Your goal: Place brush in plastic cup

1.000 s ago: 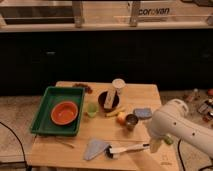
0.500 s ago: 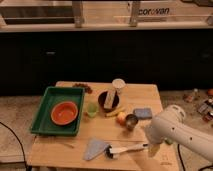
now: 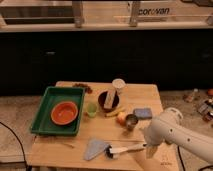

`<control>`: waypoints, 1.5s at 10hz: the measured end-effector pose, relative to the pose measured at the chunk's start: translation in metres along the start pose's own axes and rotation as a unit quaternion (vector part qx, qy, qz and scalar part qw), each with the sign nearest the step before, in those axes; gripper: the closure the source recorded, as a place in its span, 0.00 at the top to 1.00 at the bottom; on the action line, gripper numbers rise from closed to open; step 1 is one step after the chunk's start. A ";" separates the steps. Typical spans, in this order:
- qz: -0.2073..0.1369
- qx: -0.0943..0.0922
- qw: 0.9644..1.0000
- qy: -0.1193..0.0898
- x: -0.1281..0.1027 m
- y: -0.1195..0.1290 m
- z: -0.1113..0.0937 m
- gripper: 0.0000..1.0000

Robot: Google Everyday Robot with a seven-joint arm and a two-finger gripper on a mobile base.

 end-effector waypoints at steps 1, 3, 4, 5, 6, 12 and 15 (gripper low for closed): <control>0.000 0.000 1.000 -0.001 0.000 0.000 0.002 0.80; -0.001 -0.003 1.000 0.000 0.000 0.001 0.008 0.80; -0.004 -0.004 1.000 0.000 -0.002 0.000 0.011 0.80; -0.007 -0.006 1.000 -0.001 -0.003 0.000 0.015 0.80; -0.008 -0.007 1.000 -0.001 -0.003 0.000 0.018 0.80; -0.015 -0.012 1.000 -0.003 -0.004 0.000 0.035 0.80; -0.020 -0.013 1.000 -0.003 -0.005 0.000 0.040 0.80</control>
